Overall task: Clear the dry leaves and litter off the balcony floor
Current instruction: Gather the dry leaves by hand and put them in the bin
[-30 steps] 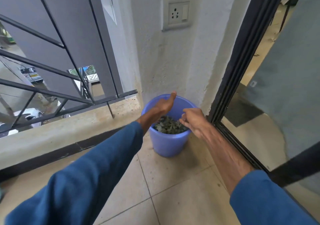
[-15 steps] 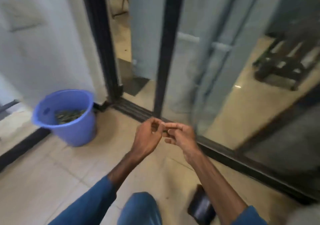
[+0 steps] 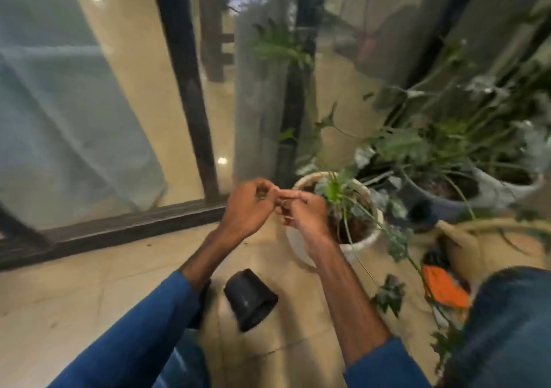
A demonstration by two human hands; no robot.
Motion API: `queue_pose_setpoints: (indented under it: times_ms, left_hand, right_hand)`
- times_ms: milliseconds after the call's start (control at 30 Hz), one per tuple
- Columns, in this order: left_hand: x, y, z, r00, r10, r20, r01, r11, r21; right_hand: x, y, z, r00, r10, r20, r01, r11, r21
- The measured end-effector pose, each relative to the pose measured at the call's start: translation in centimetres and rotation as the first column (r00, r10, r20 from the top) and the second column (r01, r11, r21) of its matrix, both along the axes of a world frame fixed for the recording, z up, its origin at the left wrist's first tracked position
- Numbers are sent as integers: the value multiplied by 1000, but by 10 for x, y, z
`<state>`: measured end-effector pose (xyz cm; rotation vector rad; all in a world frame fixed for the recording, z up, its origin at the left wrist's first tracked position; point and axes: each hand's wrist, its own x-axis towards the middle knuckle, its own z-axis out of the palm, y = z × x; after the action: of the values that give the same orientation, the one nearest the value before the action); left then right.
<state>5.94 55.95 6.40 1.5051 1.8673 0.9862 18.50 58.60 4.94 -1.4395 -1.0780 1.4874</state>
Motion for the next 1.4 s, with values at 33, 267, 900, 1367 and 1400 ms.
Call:
queue_pose_setpoints:
  times_ms: [33,267,900,1367,1400]
  left_hand:
    - [16,9,-10,999,-30,17,30,999,-18]
    - [109,4,-67,969,-166,184,192,973,-130]
    - [414,-151,-74,478,-877,50,835,436,-337]
    - [536,-243,-168,130,-982,-140,843,184,-506]
    - [541,-248,-172,113,-983,-148,847,173,-502]
  right_hand:
    - [17,3,-9,998,-57,-14,57,998,-8]
    - [104,-32,-72,969,-243,40,245,968,-59]
    - [360,-276,-78,593,-756,278,791,612,-23]
    - [449,-384,-198,358,-888,288,931,316,-184]
    - [453,-390,-201,350,-888,300,934,307,-181]
